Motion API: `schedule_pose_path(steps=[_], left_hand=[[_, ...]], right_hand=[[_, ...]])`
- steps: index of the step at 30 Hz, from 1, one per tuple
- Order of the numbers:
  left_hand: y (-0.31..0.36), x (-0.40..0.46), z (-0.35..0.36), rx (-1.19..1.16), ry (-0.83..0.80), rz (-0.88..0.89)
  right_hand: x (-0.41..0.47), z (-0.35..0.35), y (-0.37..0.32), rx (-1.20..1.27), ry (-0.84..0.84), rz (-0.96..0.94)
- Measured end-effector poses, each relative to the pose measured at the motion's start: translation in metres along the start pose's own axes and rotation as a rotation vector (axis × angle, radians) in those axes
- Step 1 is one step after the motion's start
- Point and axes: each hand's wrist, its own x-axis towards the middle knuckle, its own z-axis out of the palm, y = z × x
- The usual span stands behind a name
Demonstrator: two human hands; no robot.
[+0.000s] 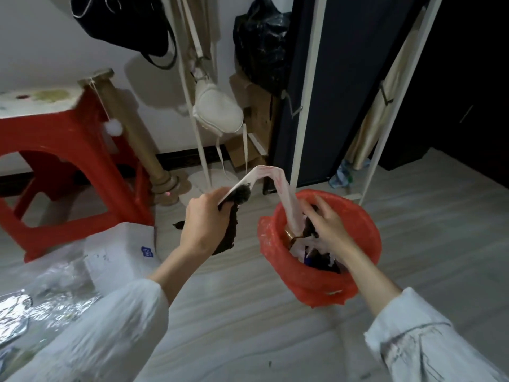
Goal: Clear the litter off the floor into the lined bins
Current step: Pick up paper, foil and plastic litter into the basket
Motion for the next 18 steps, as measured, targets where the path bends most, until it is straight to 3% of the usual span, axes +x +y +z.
schedule_pose_path(steps=[3, 6, 9, 12, 14, 18], left_hand=[[0.015, -0.003, 0.020, -0.118, -0.102, 0.059], [0.028, -0.001, 0.052, -0.109, -0.122, 0.160], [0.031, 0.008, 0.089, -0.031, -0.178, 0.251], [0.024, 0.019, 0.135, 0.139, -0.411, 0.262], [0.022, 0.023, 0.157, 0.160, -0.546, 0.227], [0.021, 0.026, 0.178, 0.232, -0.633, 0.233]], right_hand=[[0.004, 0.003, -0.011, -0.103, -0.039, -0.147], [0.013, -0.007, -0.010, -0.189, 0.246, -0.199], [0.021, -0.028, -0.005, -0.008, 0.457, -0.100], [0.035, -0.044, 0.003, 0.142, 0.608, -0.016], [0.041, -0.050, 0.010, 0.191, 0.657, 0.013], [0.045, -0.052, 0.020, 0.267, 0.685, 0.016]])
